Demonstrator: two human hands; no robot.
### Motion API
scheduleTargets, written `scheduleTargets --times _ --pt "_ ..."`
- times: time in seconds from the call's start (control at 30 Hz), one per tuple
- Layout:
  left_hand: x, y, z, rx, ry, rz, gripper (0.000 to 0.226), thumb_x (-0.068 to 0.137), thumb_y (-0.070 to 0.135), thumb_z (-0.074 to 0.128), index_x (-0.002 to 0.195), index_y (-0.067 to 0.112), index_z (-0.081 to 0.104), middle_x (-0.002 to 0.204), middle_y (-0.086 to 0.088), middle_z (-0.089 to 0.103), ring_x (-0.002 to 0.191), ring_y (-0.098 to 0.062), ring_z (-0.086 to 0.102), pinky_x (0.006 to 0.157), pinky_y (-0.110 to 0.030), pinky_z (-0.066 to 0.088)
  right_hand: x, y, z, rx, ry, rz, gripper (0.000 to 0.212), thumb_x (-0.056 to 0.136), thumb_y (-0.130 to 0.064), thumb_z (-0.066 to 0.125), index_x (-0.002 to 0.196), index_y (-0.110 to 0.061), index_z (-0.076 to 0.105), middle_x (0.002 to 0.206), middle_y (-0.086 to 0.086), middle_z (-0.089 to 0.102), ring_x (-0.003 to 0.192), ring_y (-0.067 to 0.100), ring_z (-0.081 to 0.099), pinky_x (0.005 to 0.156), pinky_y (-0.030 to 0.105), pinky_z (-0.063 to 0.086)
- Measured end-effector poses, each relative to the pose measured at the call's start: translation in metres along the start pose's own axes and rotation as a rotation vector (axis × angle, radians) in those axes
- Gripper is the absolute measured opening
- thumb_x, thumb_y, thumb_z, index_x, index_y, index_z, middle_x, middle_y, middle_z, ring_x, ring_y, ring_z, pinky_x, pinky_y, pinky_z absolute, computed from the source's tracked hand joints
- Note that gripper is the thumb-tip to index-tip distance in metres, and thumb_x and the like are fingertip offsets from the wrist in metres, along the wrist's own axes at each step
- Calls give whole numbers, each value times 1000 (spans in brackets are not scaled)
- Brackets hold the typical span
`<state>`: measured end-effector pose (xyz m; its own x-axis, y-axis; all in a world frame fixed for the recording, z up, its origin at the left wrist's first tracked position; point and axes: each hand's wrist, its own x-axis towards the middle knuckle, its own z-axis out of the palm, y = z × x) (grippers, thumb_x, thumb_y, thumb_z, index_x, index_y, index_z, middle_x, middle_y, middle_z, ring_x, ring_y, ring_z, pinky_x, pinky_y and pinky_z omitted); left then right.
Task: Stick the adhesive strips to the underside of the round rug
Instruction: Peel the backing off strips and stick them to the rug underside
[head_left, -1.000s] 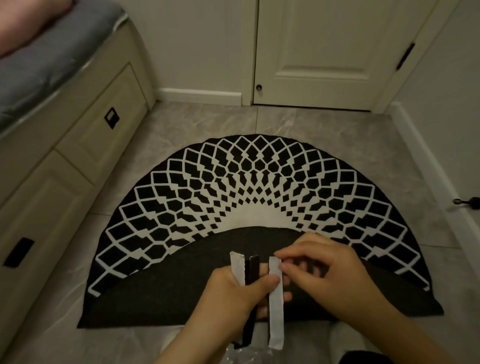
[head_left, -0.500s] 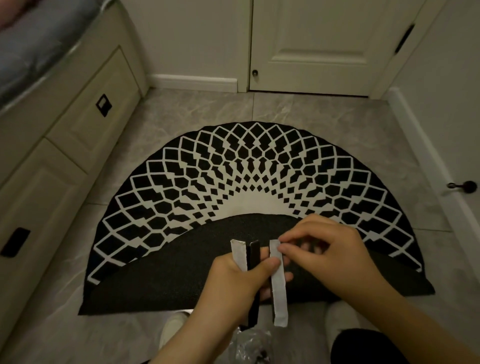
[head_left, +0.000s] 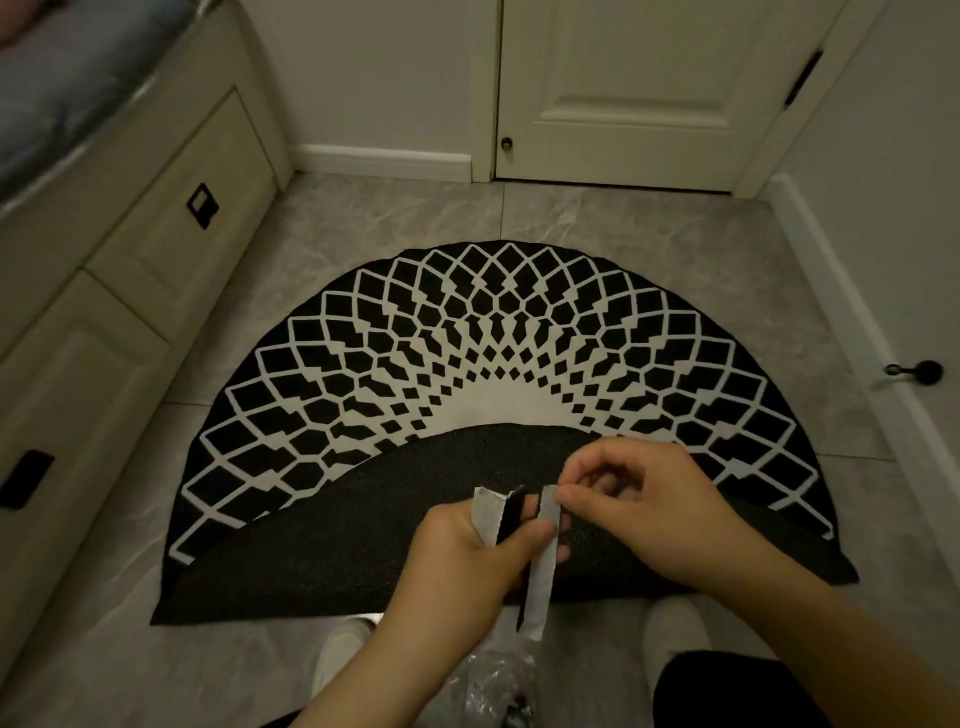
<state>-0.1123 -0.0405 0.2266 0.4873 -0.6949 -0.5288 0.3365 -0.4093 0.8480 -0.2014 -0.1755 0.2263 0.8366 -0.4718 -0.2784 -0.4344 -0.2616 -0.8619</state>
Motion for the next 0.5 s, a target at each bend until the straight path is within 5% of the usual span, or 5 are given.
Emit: scheduleTargets --times 0.27,0.4,0.5 --pt "1 9 -7 -283 104 -172 19 92 19 53 95 18 72 88 0 75 79 -8 71 62 -18 54 -4 4 4 -131 191 -227 17 84 -12 61 81 -29 58 81 -7 54 77 6 53 64 11 44" --pt "6 11 -19 -27 327 27 18 93 23 51 89 27 68 83 -1 66 76 -13 63 64 -20 46 -4 5 2 -208 229 -373 5 83 -28 53 81 -32 55 81 -11 53 80 7 53 70 11 44" --pt "5 14 -26 19 260 125 16 91 25 53 89 29 68 74 6 59 65 -7 52 61 -23 41 -4 9 1 -346 238 -481 8 83 -36 46 86 -32 53 82 -16 52 79 4 51 72 15 44"
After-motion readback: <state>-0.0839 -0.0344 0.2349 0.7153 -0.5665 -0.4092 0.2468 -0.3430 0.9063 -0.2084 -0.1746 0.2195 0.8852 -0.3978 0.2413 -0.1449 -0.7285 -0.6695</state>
